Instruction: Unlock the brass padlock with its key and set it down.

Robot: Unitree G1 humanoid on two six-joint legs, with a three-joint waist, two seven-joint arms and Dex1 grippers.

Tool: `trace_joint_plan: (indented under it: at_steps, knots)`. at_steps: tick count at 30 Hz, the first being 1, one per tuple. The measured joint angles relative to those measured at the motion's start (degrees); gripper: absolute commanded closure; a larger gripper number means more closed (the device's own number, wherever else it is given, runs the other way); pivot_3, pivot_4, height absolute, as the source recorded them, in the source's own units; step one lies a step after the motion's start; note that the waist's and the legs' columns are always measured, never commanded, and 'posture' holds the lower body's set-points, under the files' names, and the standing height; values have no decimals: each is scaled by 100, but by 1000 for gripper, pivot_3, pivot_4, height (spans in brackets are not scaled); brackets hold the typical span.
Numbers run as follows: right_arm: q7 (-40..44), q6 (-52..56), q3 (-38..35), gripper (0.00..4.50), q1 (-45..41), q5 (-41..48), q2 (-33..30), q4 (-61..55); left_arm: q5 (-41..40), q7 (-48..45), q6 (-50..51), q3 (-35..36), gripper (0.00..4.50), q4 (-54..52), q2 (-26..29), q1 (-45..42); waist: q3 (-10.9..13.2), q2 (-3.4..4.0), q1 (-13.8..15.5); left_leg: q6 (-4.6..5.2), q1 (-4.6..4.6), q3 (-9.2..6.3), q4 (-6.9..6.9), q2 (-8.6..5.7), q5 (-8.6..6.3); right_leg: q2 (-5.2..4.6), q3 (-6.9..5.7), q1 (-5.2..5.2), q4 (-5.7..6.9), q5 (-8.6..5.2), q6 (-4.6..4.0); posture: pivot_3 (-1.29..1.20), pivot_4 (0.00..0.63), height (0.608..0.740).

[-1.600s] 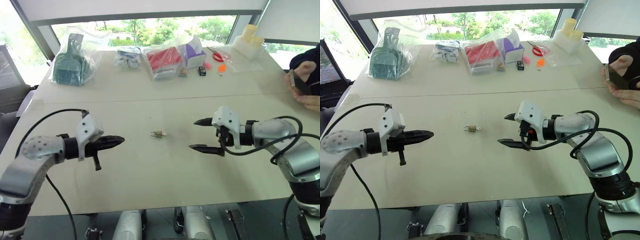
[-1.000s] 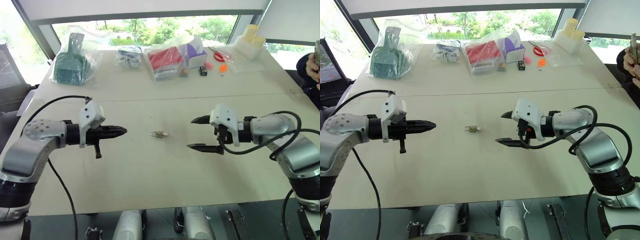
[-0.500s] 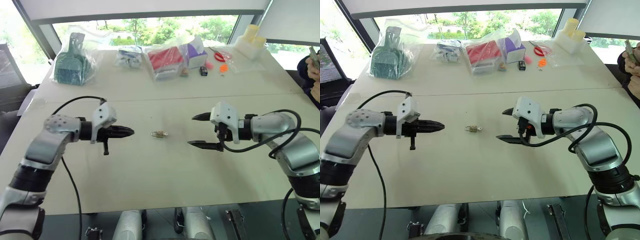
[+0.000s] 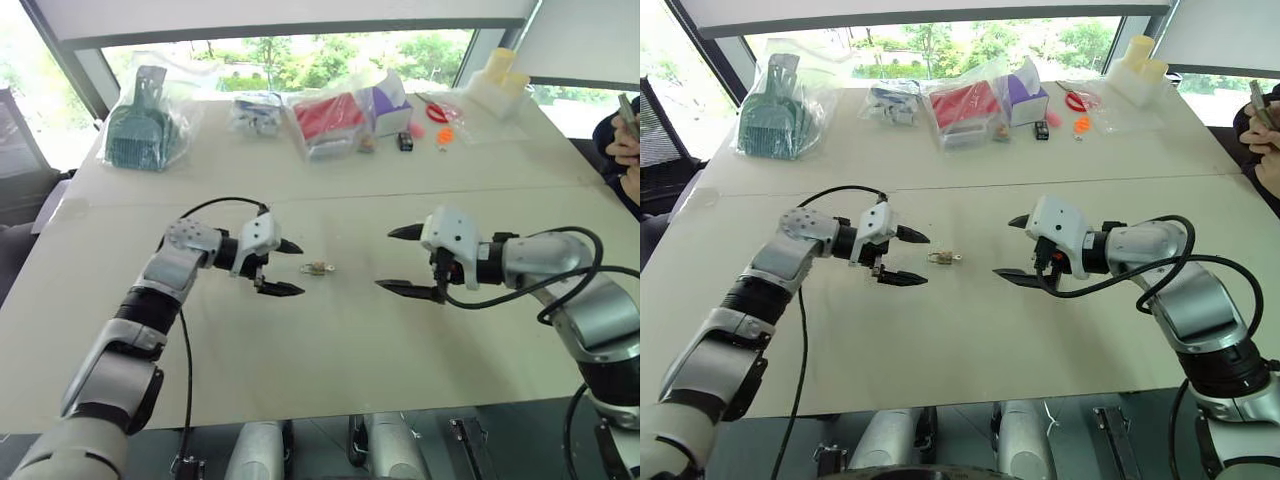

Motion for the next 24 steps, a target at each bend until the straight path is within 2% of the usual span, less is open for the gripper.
trace_joint_plan:
  at_steps: [6,11,14,16,21,24]
  knots:
    - [-180,106,-88,0,105,32,-3,-198,382,82,-711,7,31,1399,-543,-595,0,-3,5,1,-3,-1,3,-1,0,-2,0,1,-3,1,2,0,150,740]
    - [-296,180,-115,0,168,44,-4,-315,554,177,-1121,50,31,2033,-782,-868,0,-3,-3,1,-2,-2,3,0,-1,-1,0,0,-1,2,3,0,150,740]
    - [-331,199,-122,0,176,46,-9,-353,626,203,-1303,84,814,2220,-861,-924,-1,-4,0,1,-2,-3,4,0,-1,-2,0,1,0,2,3,0,150,740]
    - [-360,208,-130,0,186,47,-10,-361,640,232,-1371,131,1797,2305,-875,-926,-1,-4,-1,2,-2,-3,4,1,-1,-2,0,1,-1,2,3,0,150,740]
    - [-387,191,-143,0,207,33,-16,-362,702,226,-1539,143,3794,2368,-874,-938,-1,-5,-6,1,0,-3,4,1,-1,-2,0,2,1,3,3,0,150,740]
    - [-400,-12,-36,0,206,-137,-17,-353,733,189,-1536,200,3785,2375,-862,-937,-2,-5,-8,1,0,-3,4,1,-1,-1,0,2,2,3,3,0,150,740]
